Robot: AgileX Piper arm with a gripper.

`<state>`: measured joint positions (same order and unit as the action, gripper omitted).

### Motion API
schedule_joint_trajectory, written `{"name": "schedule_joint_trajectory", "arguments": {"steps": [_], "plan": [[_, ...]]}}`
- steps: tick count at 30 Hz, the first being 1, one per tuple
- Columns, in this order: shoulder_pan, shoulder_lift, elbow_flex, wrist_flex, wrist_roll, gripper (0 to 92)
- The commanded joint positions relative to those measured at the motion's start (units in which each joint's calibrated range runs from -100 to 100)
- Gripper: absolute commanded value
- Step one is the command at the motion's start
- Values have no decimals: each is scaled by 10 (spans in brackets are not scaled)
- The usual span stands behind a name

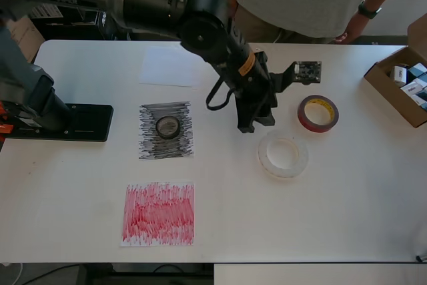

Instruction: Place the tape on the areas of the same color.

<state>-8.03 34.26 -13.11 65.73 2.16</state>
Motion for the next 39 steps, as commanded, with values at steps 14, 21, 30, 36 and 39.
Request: {"name": "schedule_joint_trajectory", "arguments": {"steps": [14, 21, 30, 36, 39], "plan": [[-12, 203, -170, 10, 105, 474], [-25, 245, -168, 72, 136, 475], [-36, 285, -173, 90, 156, 476], [-32, 292, -174, 90, 176, 476], [-30, 299, -175, 90, 203, 476]]}}
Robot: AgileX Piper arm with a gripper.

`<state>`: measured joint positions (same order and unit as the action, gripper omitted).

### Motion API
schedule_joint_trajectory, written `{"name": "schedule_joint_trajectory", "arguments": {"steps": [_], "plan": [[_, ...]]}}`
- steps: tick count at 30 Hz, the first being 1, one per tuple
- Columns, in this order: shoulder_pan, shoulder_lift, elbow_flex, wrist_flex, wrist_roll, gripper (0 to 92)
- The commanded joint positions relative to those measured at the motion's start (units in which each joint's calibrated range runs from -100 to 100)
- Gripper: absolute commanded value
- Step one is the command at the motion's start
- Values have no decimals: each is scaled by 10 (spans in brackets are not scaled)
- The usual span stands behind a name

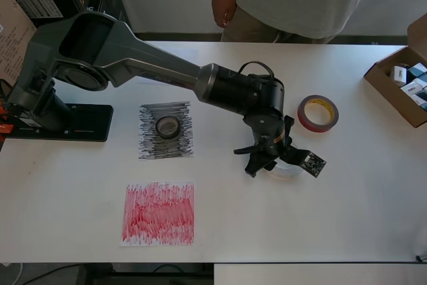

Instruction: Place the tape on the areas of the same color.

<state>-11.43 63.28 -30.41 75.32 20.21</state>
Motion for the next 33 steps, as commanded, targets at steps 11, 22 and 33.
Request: {"name": "schedule_joint_trajectory", "arguments": {"steps": [11, 22, 33], "plan": [[10, 25, -2, -6, 97, 476], [10, 51, -2, -4, 140, 476], [10, 56, -2, -4, 140, 231]]}}
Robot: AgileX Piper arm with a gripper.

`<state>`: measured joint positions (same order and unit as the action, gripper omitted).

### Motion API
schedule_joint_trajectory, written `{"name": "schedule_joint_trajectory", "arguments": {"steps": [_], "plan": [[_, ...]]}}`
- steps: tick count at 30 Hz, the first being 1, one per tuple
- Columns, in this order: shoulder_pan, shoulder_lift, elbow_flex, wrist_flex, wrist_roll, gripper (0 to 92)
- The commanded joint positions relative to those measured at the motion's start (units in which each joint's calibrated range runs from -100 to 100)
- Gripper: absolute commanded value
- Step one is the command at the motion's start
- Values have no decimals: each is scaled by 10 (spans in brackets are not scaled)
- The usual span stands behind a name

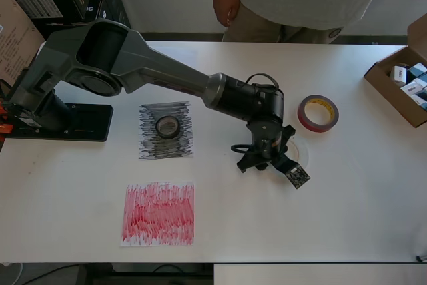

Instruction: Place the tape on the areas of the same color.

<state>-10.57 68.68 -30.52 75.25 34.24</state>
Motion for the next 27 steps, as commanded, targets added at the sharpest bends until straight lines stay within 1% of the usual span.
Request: {"name": "schedule_joint_trajectory", "arguments": {"steps": [1, 3, 4, 8, 12, 17, 20, 24, 27], "plan": [[2, 2, -1, -4, 0, 155], [2, 2, -1, -4, 0, 12], [2, 2, -1, -4, -2, 0], [1, -6, -1, -4, -14, 0], [2, -28, 2, -4, -57, 0], [15, -105, 12, 23, -165, 0], [34, -156, 37, 16, -242, 0], [80, -240, 82, 6, -355, 0], [125, -292, 139, -31, -414, 0]]}}
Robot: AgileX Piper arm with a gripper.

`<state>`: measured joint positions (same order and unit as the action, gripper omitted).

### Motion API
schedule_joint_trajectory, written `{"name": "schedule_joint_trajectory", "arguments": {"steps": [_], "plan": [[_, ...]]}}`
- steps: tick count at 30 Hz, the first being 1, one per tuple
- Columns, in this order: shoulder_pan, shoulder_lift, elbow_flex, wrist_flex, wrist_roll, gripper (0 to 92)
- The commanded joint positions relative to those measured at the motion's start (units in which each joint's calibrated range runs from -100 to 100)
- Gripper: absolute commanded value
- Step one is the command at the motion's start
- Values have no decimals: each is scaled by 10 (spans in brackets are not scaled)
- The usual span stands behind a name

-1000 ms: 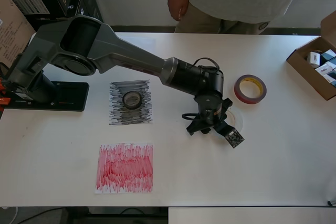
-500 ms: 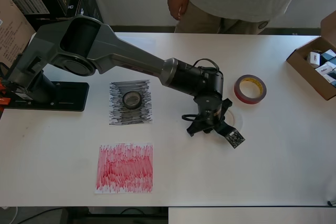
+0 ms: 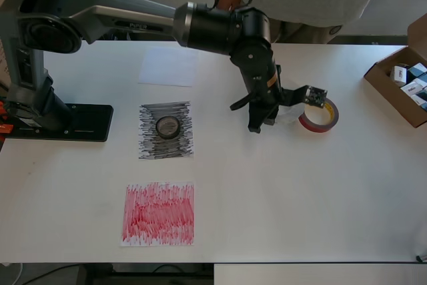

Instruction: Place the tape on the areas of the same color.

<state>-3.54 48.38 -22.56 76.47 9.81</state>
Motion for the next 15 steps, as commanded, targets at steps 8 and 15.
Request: {"name": "schedule_joint_trajectory", "arguments": {"steps": [8, 15], "plan": [[184, -237, 302, -126, -274, 0], [228, -315, 492, -177, -321, 0]]}}
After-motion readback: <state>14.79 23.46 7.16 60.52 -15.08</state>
